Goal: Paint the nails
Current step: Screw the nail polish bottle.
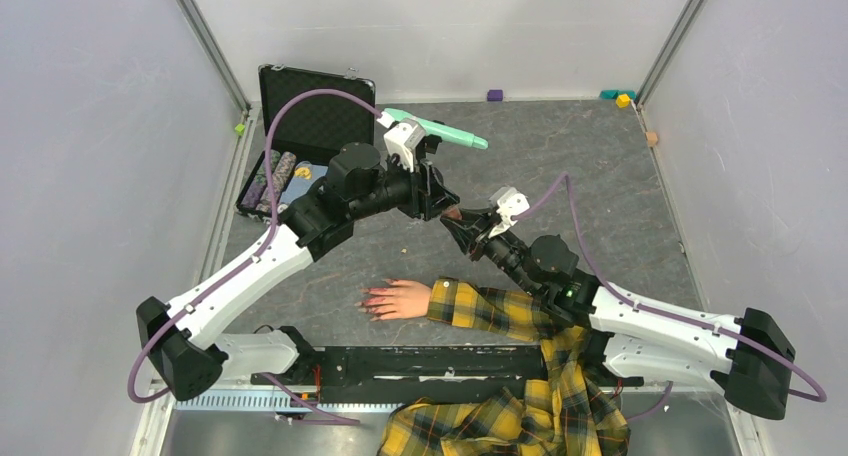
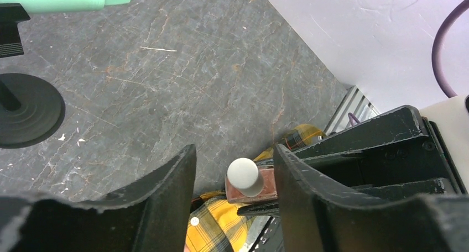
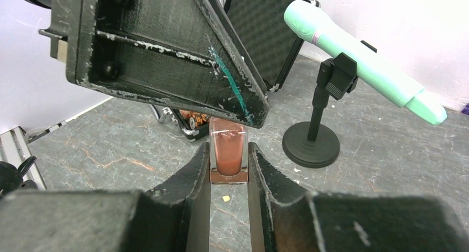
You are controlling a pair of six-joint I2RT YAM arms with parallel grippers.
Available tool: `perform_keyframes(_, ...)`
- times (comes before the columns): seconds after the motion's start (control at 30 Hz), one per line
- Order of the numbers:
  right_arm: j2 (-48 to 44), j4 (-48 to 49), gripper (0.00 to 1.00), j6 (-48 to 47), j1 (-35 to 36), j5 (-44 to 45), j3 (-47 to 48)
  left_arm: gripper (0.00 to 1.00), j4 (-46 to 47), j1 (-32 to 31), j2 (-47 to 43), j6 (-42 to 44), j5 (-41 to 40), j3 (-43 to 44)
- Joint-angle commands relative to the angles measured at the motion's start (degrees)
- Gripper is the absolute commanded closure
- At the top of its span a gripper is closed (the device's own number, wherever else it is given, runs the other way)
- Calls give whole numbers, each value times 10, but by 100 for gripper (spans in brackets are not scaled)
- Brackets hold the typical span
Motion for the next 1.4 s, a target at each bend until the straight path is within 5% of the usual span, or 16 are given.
perform_keyframes(0.0,0,16,100,-10,5,13,32,46,33,6,5,-34,31,-4)
perform_keyframes(0.17,4,13,100,-10,5,20,33,84,52,6,11,-47,73,-11)
perform_keyframes(0.3,2,12,100,0,5,35,31,98,73,6,11,-55,110,-20)
perform_keyframes(0.57,-50,11,100,8,3,15,16,98,108,4,15,-79,218,-13)
perform_keyframes(0.93,-165,34,100,47,-25,-146,-16,98,26,-49,41,16,275,25)
perform_keyframes(1.37,-210,133,100,115,-28,-277,-44,98,75,-76,5,49,392,3)
